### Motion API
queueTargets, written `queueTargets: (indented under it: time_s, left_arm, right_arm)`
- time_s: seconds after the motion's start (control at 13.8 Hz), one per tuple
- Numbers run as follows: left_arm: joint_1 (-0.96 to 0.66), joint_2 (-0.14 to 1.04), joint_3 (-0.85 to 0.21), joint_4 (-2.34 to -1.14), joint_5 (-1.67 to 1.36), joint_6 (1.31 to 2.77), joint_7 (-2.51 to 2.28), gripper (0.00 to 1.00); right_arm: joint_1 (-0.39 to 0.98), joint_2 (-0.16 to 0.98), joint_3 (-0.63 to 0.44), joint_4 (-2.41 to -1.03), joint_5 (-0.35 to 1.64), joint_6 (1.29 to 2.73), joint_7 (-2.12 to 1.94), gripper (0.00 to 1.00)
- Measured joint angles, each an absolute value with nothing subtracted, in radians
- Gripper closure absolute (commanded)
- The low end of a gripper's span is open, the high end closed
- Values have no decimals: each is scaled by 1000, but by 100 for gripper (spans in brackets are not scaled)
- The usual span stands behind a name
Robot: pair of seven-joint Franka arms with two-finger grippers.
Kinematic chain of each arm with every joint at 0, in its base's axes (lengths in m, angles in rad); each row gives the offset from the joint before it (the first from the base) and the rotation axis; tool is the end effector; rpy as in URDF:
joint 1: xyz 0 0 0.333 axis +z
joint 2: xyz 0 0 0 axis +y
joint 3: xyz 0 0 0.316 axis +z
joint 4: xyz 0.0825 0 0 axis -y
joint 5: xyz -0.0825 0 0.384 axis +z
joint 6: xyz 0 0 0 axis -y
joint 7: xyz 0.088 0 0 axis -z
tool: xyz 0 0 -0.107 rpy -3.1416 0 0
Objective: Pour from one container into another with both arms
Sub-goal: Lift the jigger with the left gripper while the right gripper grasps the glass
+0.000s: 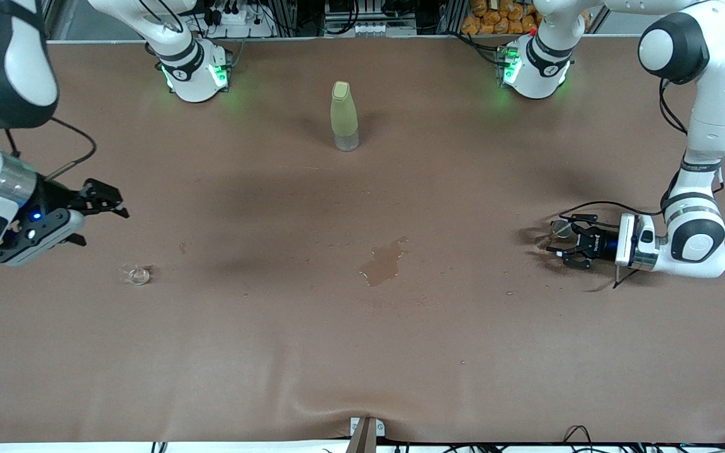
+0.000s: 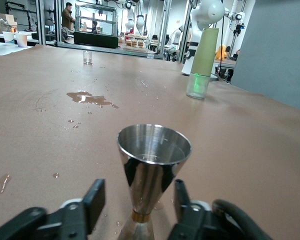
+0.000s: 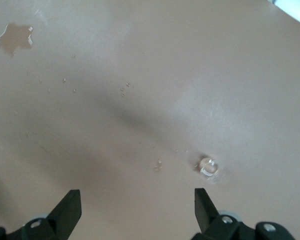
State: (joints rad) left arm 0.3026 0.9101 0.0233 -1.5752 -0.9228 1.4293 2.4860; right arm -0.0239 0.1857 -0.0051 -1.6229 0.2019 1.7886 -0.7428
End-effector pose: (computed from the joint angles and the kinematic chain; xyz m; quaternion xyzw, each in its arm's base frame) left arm 0.5861 0.0973 0.1056 0.5152 -0.6068 0.3237 0.5114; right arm 0.6185 -0.0006 0.5110 -0.9401 -0.3263 -0.0276 0.0943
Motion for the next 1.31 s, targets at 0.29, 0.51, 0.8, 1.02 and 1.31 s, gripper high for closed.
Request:
queueTargets:
  time_s: [0.29,0.51,0.8,1.02,1.31]
  left_arm:
    - [302,908,21,-1567,-923,1429,2487,100]
    - [302,906,21,-1543,-923,1429,2489,100]
    - [302,882,0,-1478,-925,1429,2492,100]
    - [301,861,-56,-1439,-948,1429,2492,100]
    - [297,862,-76,-1439,-1019,1431,2492,100]
  right_arm:
    - [-171,268,-12,-1661,380,1790,-1111,0]
    - [-241,341,-13,-1693,523,1796,-1392,0]
    - [-336,504,-15,-1686,723,1806,-1821,0]
    - [-363,590,-15,-1636,772,1809,-1988,0]
    - [-399,692,-15,-1558,905,1806,-2151,0]
